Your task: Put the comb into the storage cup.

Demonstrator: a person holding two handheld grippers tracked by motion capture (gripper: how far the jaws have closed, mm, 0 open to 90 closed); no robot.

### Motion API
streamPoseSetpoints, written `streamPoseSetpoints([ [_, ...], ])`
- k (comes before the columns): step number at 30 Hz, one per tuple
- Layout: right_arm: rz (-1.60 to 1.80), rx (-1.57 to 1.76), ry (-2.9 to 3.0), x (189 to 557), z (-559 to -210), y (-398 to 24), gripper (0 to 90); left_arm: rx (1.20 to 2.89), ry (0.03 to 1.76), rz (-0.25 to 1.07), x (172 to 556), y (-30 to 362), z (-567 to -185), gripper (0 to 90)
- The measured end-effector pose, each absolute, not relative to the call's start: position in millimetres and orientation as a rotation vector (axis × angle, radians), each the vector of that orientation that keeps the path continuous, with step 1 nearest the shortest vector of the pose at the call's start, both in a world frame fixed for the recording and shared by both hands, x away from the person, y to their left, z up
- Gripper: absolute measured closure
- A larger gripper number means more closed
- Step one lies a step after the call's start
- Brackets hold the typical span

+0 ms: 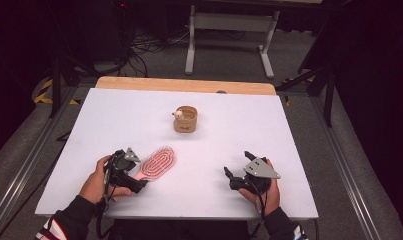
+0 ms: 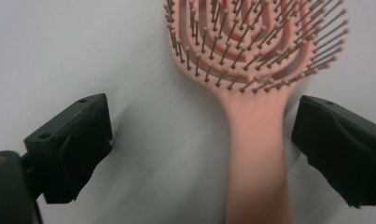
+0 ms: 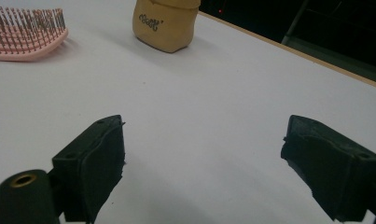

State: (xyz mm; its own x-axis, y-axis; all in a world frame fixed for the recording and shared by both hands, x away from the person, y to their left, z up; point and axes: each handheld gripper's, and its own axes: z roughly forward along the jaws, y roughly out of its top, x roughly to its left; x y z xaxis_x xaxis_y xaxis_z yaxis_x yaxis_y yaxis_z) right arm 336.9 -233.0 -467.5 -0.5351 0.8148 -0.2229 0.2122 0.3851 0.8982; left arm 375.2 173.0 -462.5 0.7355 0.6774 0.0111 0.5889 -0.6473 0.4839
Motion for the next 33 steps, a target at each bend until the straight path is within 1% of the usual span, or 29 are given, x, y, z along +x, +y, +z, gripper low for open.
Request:
streamPoseSetpoints([
  [4,1.141,0.878,1.973,336.9,-467.5,-232.7,13.1,2.497,0.978,0.228,378.6,171.0,-461.1,8.0],
  [9,1.14,0.88,1.973,337.1,-467.6,-232.8,13.1,2.515,0.971,0.204,378.9,169.1,-457.1,17.3],
  [13,1.14,0.881,1.975,337.7,-467.7,-233.0,13.0,2.511,0.94,0.204,377.4,169.9,-454.7,30.7],
  [15,1.139,0.882,1.975,337.7,-467.6,-233.0,12.9,2.515,0.937,0.196,377.2,170.6,-453.9,36.0],
  [16,1.14,0.881,1.977,337.8,-467.7,-233.0,13.0,2.508,0.934,0.199,376.6,170.8,-453.8,36.0],
  [17,1.139,0.882,1.977,337.8,-467.7,-232.9,13.0,2.508,0.928,0.2,376.1,171.1,-453.3,43.3],
  [20,1.138,0.883,1.979,338.1,-467.7,-232.9,13.0,2.503,0.914,0.203,374.9,172.3,-452.3,52.5],
  [22,1.138,0.886,1.98,338.3,-467.8,-232.7,13.0,2.501,0.9,0.204,374.0,172.8,-452.3,61.6],
  [23,1.139,0.886,1.98,338.3,-467.8,-232.8,12.9,2.496,0.9,0.202,374.1,173.4,-452.5,63.6],
  [28,1.141,0.886,1.98,338.2,-467.7,-233.1,12.9,2.48,0.903,0.221,373.1,174.6,-453.2,68.8],
  [33,1.147,0.891,1.977,338.1,-467.6,-233.5,12.9,2.462,0.898,0.24,371.0,175.9,-454.3,69.2],
])
